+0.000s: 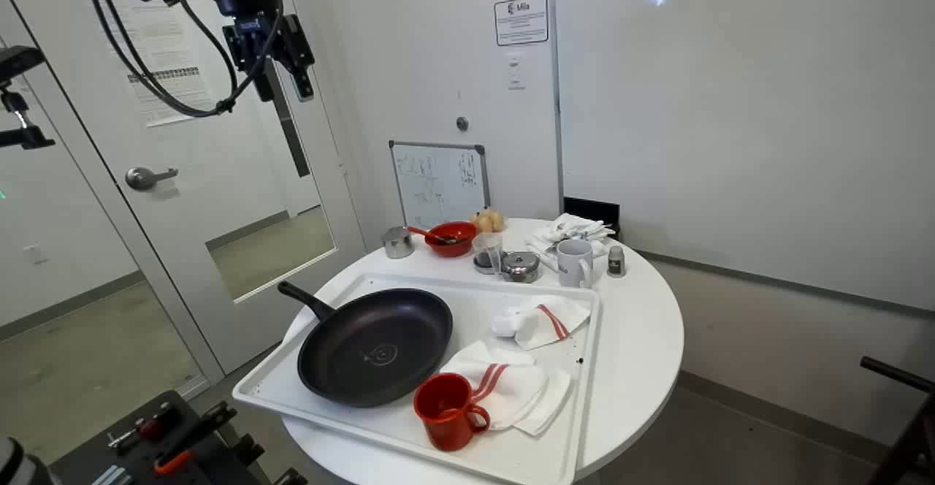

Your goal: Move the orange cup to the top left part of the white tray

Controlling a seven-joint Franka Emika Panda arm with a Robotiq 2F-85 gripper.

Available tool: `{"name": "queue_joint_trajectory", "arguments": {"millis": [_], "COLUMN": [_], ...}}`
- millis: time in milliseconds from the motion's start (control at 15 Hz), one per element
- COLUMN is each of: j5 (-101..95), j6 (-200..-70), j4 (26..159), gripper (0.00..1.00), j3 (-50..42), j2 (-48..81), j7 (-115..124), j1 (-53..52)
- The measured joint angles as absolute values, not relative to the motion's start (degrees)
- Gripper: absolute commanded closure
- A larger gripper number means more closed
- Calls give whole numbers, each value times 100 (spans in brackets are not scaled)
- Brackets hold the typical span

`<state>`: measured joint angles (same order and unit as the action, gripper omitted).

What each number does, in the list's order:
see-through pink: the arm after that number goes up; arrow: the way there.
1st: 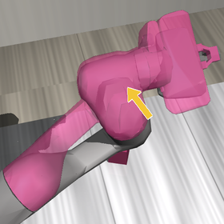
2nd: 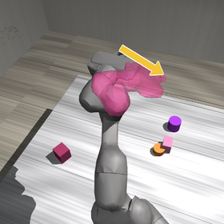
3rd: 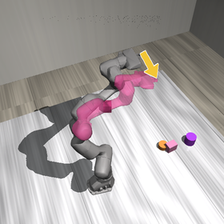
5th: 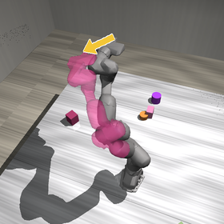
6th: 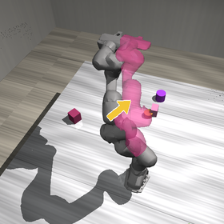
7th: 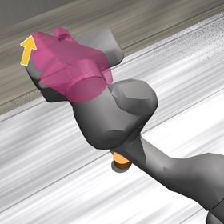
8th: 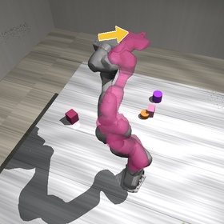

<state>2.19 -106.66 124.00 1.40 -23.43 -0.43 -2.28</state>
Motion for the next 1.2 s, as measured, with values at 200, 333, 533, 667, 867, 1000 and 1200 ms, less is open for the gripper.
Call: {"name": "queue_joint_trajectory", "arguments": {"millis": [200, 333, 533, 667, 867, 1000, 1200], "j5": [219, 219, 219, 219, 219, 219, 229], "j6": [-10668, -10668, -10668, -10668, -10668, -10667, -10667], "j4": [12400, 12400, 12400, 12400, 12400, 12401, 12401], "gripper": [0, 0, 0, 0, 0, 0, 0], "j3": [140, 140, 140, 140, 140, 135, 60], "j2": [-2343, -2343, -2343, -2343, -2343, -2333, -2204], "j7": [-43, -43, -43, -43, -43, -43, -43], "j1": [-228, -228, -228, -228, -228, -219, -170]}}
